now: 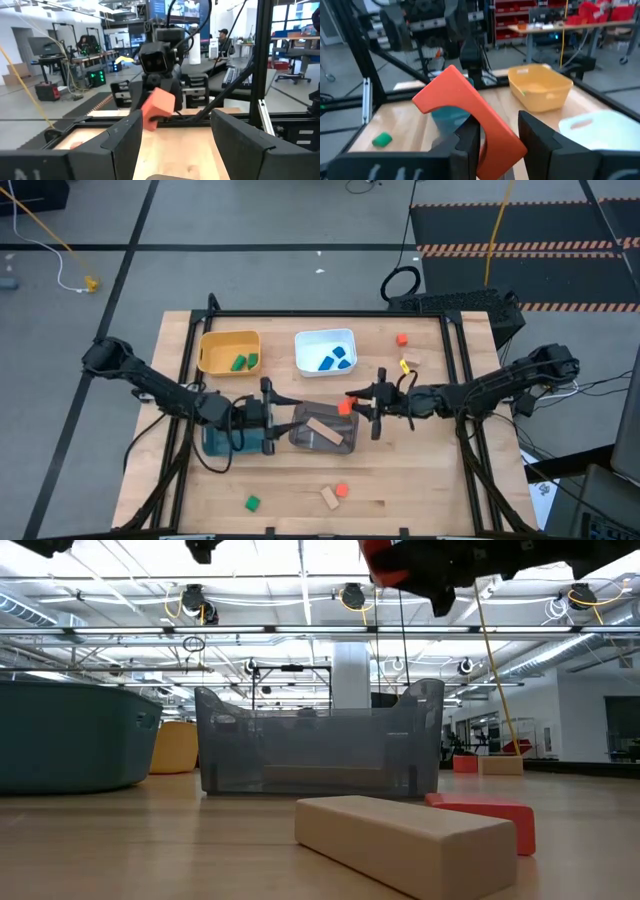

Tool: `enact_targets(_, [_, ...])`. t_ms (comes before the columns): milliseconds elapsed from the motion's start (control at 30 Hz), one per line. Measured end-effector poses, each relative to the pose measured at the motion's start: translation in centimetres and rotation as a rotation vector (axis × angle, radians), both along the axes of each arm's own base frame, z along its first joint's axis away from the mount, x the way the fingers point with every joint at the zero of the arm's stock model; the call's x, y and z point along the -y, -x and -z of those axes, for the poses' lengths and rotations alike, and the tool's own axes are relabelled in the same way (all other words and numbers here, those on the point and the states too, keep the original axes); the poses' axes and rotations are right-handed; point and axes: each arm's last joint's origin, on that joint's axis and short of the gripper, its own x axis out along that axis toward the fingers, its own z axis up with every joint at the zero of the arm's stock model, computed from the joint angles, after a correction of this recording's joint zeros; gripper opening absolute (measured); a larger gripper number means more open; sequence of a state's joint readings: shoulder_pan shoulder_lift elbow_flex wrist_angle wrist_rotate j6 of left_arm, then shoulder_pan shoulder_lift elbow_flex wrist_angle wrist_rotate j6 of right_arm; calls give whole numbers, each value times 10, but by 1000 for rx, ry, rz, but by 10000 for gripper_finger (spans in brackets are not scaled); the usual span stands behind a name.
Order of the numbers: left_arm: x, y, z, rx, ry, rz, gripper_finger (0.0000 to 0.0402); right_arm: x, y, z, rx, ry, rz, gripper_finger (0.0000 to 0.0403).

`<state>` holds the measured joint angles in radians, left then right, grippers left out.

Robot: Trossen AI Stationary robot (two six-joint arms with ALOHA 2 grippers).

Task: Sort & place blocks by color
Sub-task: Put the bottom right orange block into the blue bin

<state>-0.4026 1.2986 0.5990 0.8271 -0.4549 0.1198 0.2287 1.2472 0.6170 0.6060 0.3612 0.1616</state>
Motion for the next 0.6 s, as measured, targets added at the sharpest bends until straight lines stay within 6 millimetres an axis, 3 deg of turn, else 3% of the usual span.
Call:
enact_targets(333, [-1, -42, 1, -51, -143, -90, 235, -4, -19, 8, 139, 12, -1, 91])
enact_targets(600, [-2, -45, -2, -46, -195, -107, 235, -2, -29, 11, 197, -25, 15, 91])
